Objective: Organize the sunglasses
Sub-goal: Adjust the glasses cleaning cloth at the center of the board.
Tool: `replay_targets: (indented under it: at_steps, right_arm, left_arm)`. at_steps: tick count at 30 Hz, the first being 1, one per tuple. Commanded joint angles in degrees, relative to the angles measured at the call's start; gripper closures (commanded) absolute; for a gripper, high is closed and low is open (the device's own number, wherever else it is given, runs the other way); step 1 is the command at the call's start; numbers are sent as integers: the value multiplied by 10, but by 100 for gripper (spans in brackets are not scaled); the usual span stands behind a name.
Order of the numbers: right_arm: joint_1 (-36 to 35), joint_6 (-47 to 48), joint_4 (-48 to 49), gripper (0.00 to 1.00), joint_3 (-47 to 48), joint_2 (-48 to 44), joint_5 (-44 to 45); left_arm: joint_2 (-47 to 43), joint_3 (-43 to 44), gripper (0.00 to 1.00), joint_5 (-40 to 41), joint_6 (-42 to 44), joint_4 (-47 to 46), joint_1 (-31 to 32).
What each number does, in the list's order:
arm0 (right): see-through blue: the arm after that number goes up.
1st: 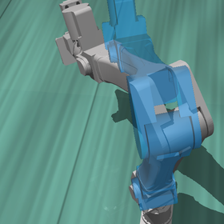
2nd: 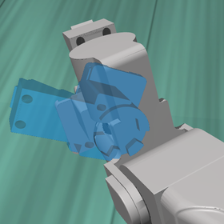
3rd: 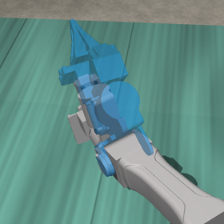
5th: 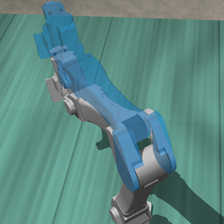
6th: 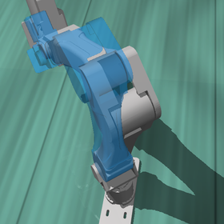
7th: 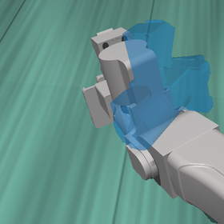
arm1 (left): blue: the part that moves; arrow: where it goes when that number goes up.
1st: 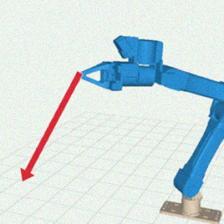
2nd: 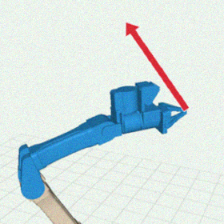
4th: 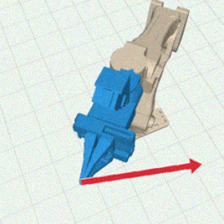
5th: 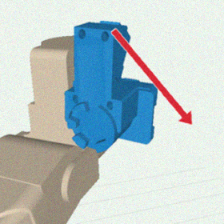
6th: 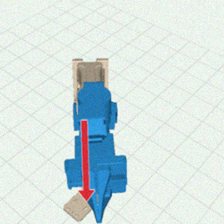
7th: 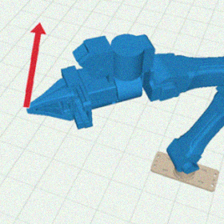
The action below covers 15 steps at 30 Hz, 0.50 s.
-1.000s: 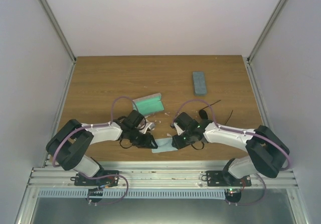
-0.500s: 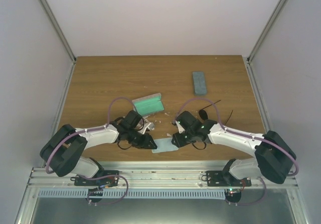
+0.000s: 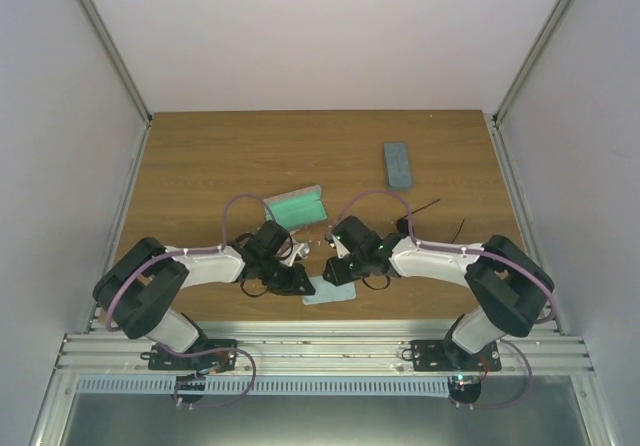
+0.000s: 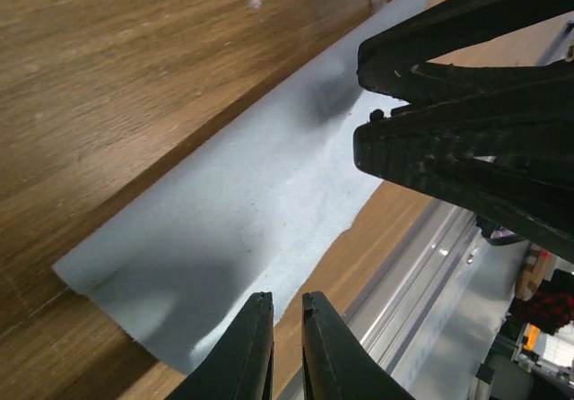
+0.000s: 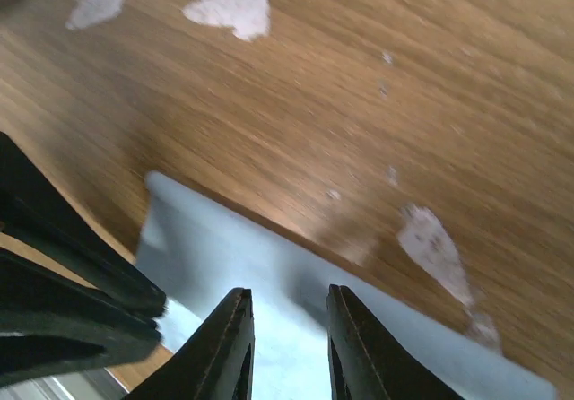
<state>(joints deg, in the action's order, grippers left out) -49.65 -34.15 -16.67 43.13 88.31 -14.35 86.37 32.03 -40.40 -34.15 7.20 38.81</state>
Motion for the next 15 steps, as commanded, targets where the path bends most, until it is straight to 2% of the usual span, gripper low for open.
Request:
replay_targets:
  at_steps: [1,9,15]
  right_arm:
    - [-6,-11,43,76,22,25,-37]
    - [-6,-9,-12,76,1,36,9]
    - [-4,-29,-110,75,10,14,169]
  left_arm:
    - [3,-4,87,39,-5,8,6]
    - [0,-25,88,71,3,41,5]
    - [1,-24,88,76,7,49,6]
